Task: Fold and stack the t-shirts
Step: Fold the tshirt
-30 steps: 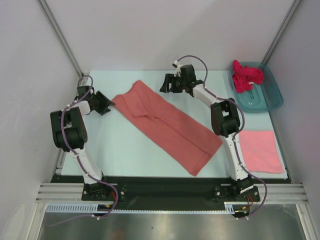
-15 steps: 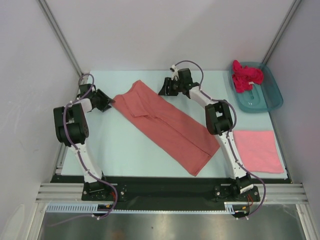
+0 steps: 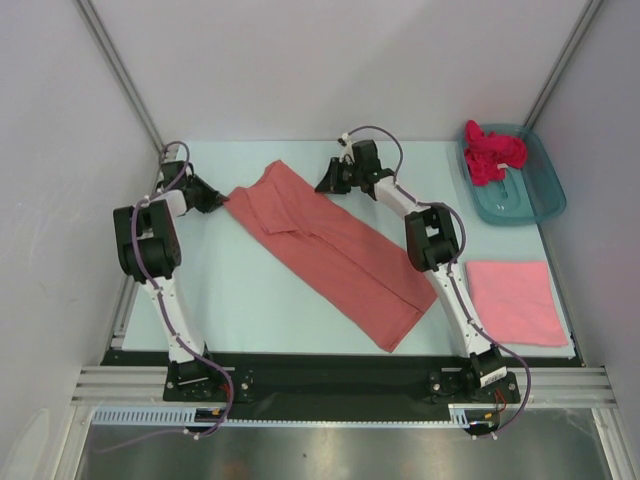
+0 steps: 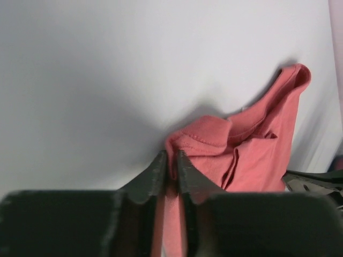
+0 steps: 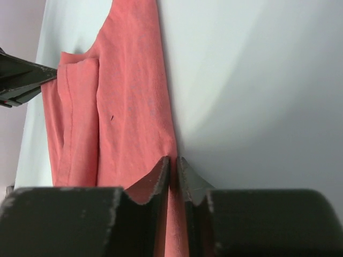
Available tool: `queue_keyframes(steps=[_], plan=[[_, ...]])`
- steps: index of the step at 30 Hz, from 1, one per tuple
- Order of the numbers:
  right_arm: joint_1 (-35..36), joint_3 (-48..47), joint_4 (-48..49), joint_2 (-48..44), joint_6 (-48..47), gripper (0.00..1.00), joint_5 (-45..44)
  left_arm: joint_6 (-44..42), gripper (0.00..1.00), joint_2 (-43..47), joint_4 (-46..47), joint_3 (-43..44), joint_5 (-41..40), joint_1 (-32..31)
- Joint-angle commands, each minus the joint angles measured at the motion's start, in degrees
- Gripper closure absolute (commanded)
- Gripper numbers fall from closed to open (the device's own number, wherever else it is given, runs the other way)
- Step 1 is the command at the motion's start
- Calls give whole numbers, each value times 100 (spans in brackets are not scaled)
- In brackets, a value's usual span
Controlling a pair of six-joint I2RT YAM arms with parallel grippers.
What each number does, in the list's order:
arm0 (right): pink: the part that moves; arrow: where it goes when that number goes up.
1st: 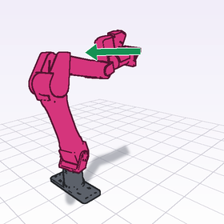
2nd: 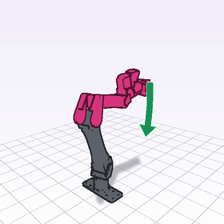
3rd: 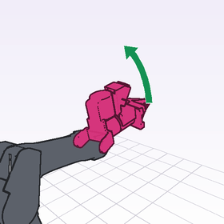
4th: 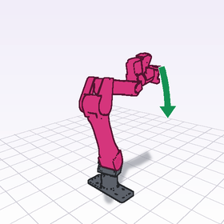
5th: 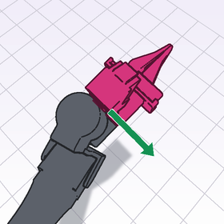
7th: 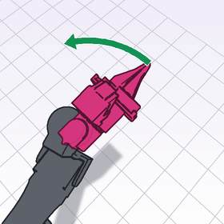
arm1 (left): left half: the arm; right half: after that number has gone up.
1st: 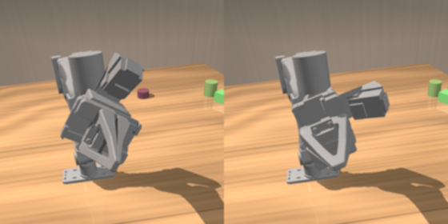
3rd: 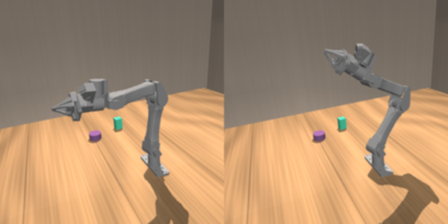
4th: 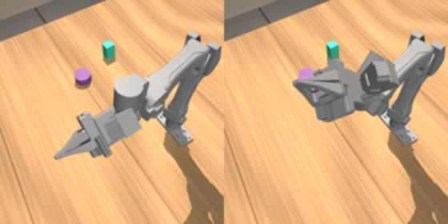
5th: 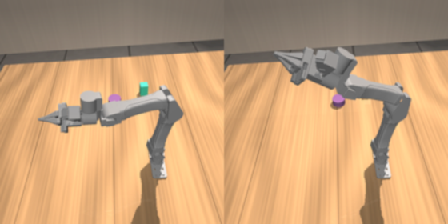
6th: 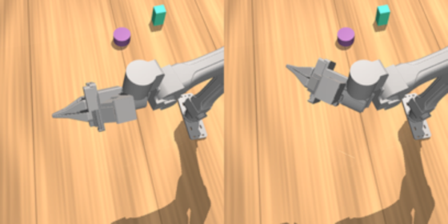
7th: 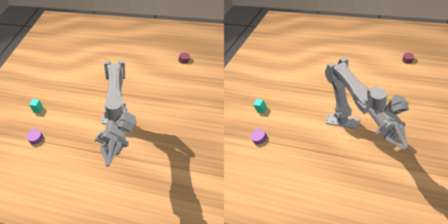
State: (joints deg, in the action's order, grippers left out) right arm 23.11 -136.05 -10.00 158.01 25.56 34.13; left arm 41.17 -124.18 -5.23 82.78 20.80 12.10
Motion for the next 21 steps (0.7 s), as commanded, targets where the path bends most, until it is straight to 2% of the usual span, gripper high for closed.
queue_keyframes(steps=[1,3,4,11,18,21], plan=[[44,-326,322,168,168,86,111,49,87,-158,75,474,74,-67],[35,-361,341,186,195,92,103,58,93,-247,84,659,100,-85],[18,-370,306,168,186,100,50,75,100,-334,101,730,100,-111],[-245,420,420,-481,168,100,-1258,391,100,-834,453,1406,12,-243],[-527,554,543,-579,450,100,-1471,770,99,-1863,287,3067,100,-410],[-580,465,473,-535,441,95,-1365,806,89,-1865,260,3270,-58,-428]])
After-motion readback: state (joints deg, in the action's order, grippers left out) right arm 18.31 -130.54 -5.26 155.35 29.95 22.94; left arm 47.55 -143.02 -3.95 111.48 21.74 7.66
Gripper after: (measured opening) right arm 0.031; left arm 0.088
